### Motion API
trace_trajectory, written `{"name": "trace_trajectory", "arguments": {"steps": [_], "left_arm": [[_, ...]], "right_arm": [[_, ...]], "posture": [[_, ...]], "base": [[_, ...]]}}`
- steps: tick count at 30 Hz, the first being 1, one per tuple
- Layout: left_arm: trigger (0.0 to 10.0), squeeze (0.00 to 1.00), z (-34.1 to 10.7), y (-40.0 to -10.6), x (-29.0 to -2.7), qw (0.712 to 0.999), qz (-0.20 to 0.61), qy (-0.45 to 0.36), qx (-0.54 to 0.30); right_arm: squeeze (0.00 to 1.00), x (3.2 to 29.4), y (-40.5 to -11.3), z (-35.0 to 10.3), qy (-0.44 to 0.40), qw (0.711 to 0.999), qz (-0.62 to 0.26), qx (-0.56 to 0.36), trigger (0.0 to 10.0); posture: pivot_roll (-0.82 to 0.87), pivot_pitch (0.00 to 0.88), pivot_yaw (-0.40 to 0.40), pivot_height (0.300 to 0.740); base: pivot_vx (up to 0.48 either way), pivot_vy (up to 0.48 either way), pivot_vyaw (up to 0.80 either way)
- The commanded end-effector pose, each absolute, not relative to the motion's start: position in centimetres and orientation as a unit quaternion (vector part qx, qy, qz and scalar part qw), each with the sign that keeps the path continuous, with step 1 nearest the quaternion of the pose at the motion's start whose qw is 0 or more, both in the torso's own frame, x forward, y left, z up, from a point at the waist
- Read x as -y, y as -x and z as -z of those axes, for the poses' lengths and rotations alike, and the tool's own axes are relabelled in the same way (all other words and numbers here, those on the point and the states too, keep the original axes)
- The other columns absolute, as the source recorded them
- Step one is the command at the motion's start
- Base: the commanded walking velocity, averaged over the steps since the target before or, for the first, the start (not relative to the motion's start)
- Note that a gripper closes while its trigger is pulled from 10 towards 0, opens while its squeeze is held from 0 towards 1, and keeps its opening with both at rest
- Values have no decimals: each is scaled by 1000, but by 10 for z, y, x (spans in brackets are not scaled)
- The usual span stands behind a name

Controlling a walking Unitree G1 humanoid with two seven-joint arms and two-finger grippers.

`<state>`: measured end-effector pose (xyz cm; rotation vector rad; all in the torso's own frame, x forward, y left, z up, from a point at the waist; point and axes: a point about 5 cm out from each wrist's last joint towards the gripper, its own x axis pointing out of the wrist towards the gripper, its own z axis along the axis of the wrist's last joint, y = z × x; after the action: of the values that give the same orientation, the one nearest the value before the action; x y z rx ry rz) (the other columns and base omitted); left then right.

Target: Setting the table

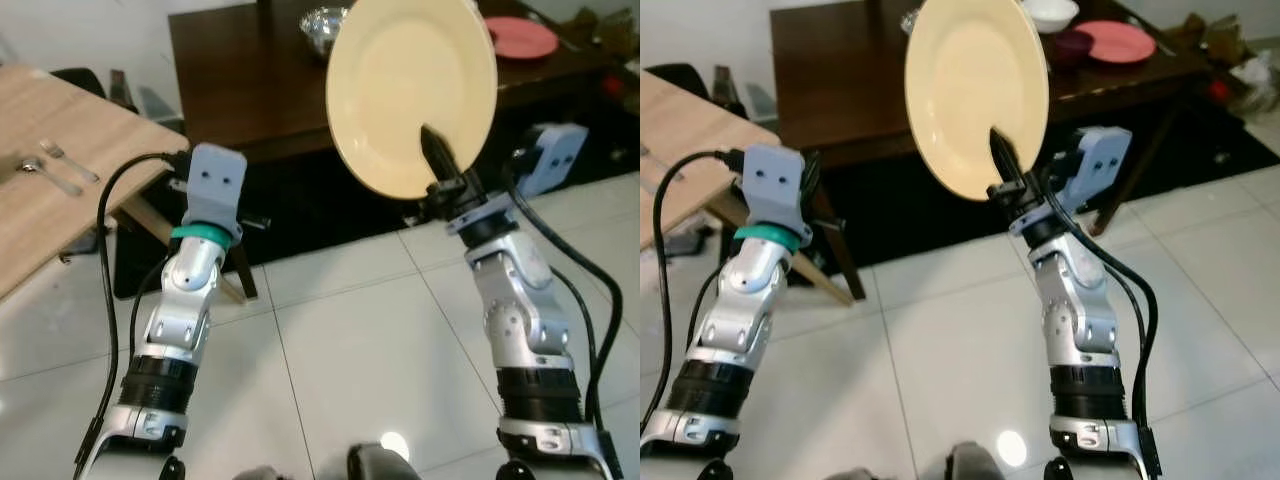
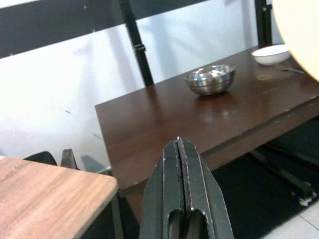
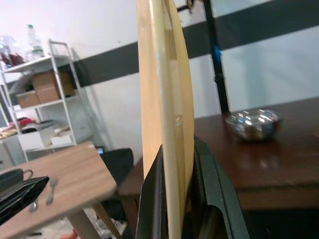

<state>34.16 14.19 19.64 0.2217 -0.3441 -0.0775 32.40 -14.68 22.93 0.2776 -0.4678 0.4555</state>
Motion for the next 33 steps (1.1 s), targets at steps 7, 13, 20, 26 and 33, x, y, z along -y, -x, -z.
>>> {"name": "trace_trajectory", "arguments": {"steps": [7,13,20,26,33], "left_arm": [[10000,0,-190,-341,-143,979,38,-117,161],[10000,0,-190,-342,-142,979,39,-118,164],[10000,0,-190,-341,-142,978,41,-120,166],[10000,0,-188,-340,-143,980,37,-106,167],[10000,0,-188,-337,-141,981,20,-82,174]], "right_arm": [[0,143,-324,-229,-140,935,-228,231,10000],[0,142,-324,-229,-138,935,-231,229,10000],[0,141,-324,-228,-130,936,-235,226,10000],[0,140,-324,-226,-121,937,-241,221,10000],[0,140,-326,-226,-113,938,-254,209,10000]], "posture": [[-100,23,104,740],[-101,20,105,740],[-100,19,103,740],[-96,21,70,740],[-87,30,11,740]], "base": [[480,0,0],[398,0,0],[393,0,0],[382,0,0],[372,0,0]]}}
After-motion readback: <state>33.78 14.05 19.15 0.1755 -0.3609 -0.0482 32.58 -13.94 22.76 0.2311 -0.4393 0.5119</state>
